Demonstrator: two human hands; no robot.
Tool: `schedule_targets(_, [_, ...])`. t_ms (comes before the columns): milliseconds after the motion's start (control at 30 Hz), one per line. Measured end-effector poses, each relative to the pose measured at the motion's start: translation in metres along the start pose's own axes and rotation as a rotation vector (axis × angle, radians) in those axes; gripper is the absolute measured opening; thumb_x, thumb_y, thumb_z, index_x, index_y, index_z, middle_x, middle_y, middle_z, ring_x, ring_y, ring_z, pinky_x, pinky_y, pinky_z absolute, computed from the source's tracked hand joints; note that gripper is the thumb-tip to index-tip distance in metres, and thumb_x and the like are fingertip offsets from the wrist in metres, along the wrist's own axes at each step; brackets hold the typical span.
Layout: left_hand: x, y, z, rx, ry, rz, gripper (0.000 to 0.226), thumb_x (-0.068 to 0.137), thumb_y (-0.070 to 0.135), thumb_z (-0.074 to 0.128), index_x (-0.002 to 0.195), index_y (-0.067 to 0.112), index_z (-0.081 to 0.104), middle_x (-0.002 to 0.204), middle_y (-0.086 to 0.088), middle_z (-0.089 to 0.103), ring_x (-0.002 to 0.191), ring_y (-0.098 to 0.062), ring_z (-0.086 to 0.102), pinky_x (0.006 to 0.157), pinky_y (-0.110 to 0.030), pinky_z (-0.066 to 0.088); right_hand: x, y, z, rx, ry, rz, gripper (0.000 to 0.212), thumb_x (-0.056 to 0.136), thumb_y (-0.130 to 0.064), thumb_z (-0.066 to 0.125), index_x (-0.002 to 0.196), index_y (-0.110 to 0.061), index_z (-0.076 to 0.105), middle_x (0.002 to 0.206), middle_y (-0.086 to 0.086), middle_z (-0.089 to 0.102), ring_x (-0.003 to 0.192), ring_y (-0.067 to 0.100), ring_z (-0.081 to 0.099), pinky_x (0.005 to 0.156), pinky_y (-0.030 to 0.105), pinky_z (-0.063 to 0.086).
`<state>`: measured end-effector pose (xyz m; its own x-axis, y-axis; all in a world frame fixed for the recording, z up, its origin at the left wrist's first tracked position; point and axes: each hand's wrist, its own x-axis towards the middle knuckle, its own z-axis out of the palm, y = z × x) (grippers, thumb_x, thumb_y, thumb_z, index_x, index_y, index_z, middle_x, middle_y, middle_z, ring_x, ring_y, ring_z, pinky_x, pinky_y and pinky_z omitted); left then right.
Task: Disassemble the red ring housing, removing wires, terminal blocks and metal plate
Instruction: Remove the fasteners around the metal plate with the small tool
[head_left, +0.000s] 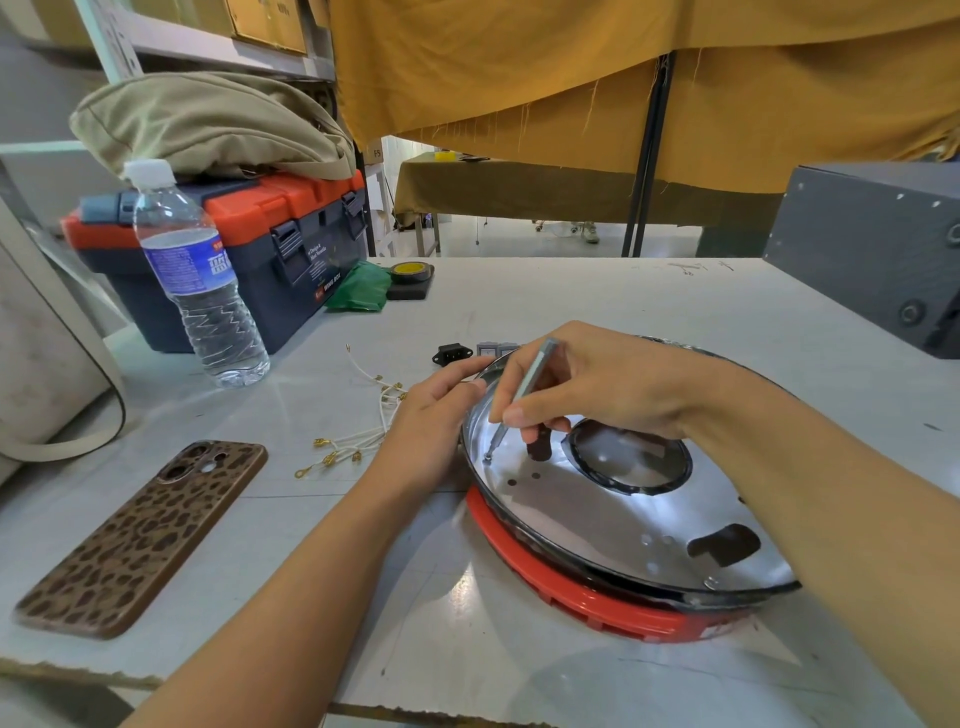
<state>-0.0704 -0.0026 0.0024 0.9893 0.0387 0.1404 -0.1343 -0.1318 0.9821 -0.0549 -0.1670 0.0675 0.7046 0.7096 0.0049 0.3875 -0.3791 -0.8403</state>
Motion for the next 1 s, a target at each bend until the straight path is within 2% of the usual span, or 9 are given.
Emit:
schedule_targets(167, [0.001, -0.001, -0.001, 0.013, 0.0, 0.011, 0.034, 0.094, 0.011, 0.045, 0.124, 0.017, 0.061, 0.116, -0.005, 0.067, 0.107, -0.017, 0.064, 0.096, -0.035, 0.049, 0.002, 0.0, 0.003, -0.032, 0.009, 0.038, 0.012, 0.091, -0.013, 0.062, 0.084, -0.01, 0.07, 0.061, -0.007, 0.062, 0.058, 0.001, 0.055, 0.057, 0.015, 0.045])
schedule_targets(233, [0.001, -0.001, -0.001, 0.012, -0.007, 0.039, 0.031, 0.095, 0.015, 0.046, 0.12, 0.017, 0.064, 0.11, -0.004, 0.07, 0.102, -0.014, 0.065, 0.089, -0.028, 0.051, 0.004, -0.002, 0.008, -0.08, 0.052, 0.046, 0.022, 0.093, -0.027, 0.059, 0.077, -0.017, 0.07, 0.062, -0.004, 0.058, 0.056, 0.003, 0.05, 0.056, 0.016, 0.042])
schedule_targets(333, [-0.001, -0.002, -0.001, 0.0, -0.026, 0.082, 0.026, 0.096, 0.018, 0.044, 0.097, 0.02, 0.069, 0.085, 0.004, 0.072, 0.082, -0.007, 0.066, 0.073, -0.017, 0.05, 0.01, -0.004, 0.019, -0.122, 0.161, 0.025, 0.039, 0.097, -0.038, 0.05, 0.07, -0.015, 0.068, 0.054, 0.0, 0.054, 0.049, 0.008, 0.043, 0.051, 0.017, 0.039])
schedule_targets(433, [0.001, -0.003, -0.001, -0.016, -0.023, 0.096, 0.027, 0.096, 0.013, 0.044, 0.091, 0.024, 0.068, 0.079, 0.011, 0.071, 0.079, -0.001, 0.064, 0.07, -0.013, 0.048, 0.015, -0.003, 0.027, -0.178, 0.224, 0.027, 0.035, 0.099, -0.027, 0.047, 0.077, -0.007, 0.065, 0.042, 0.0, 0.049, 0.042, 0.012, 0.043, 0.053, 0.026, 0.042])
schedule_targets(500, [0.002, -0.004, -0.001, -0.036, -0.029, 0.099, 0.024, 0.095, 0.009, 0.044, 0.095, 0.017, 0.068, 0.08, 0.01, 0.07, 0.077, 0.001, 0.065, 0.067, -0.011, 0.048, 0.017, -0.003, 0.028, -0.199, 0.224, 0.038, 0.03, 0.099, -0.021, 0.045, 0.082, -0.004, 0.063, 0.038, -0.003, 0.047, 0.041, 0.014, 0.043, 0.055, 0.031, 0.043])
schedule_targets(567, [0.002, -0.004, -0.001, -0.053, -0.034, 0.095, 0.022, 0.095, 0.009, 0.045, 0.102, 0.01, 0.066, 0.081, 0.005, 0.069, 0.076, 0.001, 0.065, 0.066, -0.01, 0.048, 0.018, -0.003, 0.029, -0.201, 0.209, 0.037, 0.029, 0.099, -0.019, 0.044, 0.082, -0.005, 0.062, 0.035, -0.006, 0.045, 0.038, 0.009, 0.04, 0.053, 0.028, 0.042])
schedule_targets(700, [0.002, -0.005, -0.001, -0.068, -0.041, 0.083, 0.022, 0.096, 0.015, 0.045, 0.104, 0.01, 0.065, 0.084, -0.001, 0.07, 0.082, -0.008, 0.066, 0.072, -0.016, 0.051, 0.015, -0.007, 0.03, -0.225, 0.191, 0.004, 0.03, 0.1, -0.02, 0.043, 0.077, -0.009, 0.061, 0.041, -0.007, 0.047, 0.04, 0.007, 0.04, 0.046, 0.016, 0.038])
schedule_targets(867, [0.002, -0.003, 0.0, -0.065, -0.041, 0.072, 0.029, 0.093, 0.011, 0.045, 0.114, 0.008, 0.065, 0.08, -0.002, 0.07, 0.08, -0.011, 0.067, 0.069, -0.017, 0.051, 0.012, -0.007, 0.025, -0.207, 0.147, 0.025, 0.033, 0.1, -0.014, 0.041, 0.086, 0.013, 0.053, 0.051, -0.001, 0.048, 0.049, 0.012, 0.042, 0.061, 0.031, 0.043])
schedule_targets(1000, [0.001, -0.002, 0.0, -0.072, -0.024, 0.064, 0.03, 0.094, 0.011, 0.046, 0.116, 0.013, 0.065, 0.093, -0.002, 0.072, 0.082, -0.006, 0.068, 0.067, -0.013, 0.051, 0.01, -0.01, 0.023, -0.126, 0.077, 0.046, 0.023, 0.098, -0.01, 0.043, 0.077, -0.003, 0.049, 0.051, 0.0, 0.048, 0.051, 0.013, 0.042, 0.061, 0.032, 0.039])
